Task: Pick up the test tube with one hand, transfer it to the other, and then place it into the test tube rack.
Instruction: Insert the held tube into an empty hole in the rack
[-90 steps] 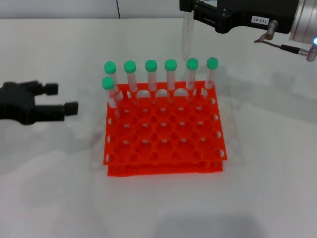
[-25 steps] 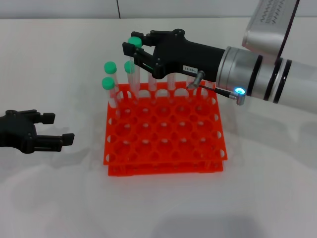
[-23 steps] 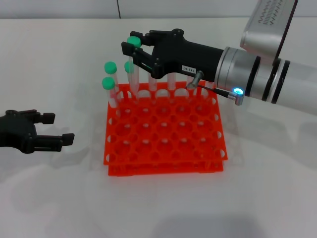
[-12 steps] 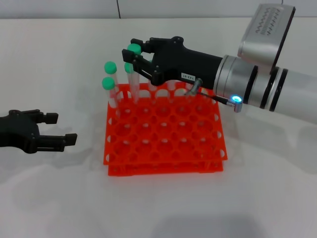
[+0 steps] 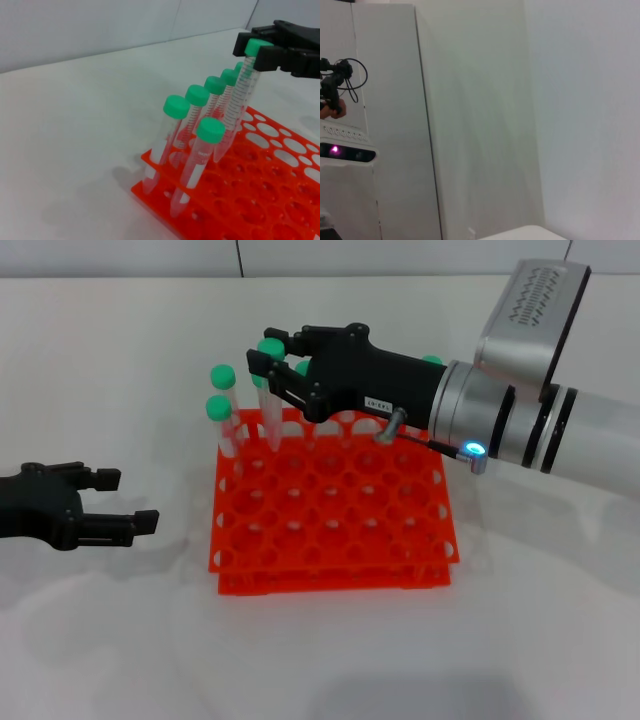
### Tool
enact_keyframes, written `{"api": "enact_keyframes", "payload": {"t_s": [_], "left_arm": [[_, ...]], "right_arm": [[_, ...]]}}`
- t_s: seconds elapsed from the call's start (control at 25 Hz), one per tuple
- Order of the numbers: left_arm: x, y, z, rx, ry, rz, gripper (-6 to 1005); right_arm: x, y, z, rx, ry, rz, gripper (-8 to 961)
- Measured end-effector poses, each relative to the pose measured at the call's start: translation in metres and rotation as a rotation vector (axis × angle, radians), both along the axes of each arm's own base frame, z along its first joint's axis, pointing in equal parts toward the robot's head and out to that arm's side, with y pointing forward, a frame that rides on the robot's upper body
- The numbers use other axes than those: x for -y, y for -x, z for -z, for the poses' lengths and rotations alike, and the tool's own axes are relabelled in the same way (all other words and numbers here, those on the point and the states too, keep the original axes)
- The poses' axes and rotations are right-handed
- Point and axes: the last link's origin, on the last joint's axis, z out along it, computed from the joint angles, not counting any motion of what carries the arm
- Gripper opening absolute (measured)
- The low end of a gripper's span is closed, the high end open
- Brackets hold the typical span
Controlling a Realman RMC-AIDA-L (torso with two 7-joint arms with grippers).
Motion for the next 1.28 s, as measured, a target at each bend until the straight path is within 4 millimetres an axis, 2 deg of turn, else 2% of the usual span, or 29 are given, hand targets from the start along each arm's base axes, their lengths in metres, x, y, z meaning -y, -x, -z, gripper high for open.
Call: {"api": "enact_keyframes", "payload": {"t_s": [1.28], "left_arm": [[0.0008,-0.0013,0.0041,0.007,0.004,0.006,891]], "right_arm": [[-0.0022,-0.0073,0.0059,0.046,-0.015,0.032,270]]}}
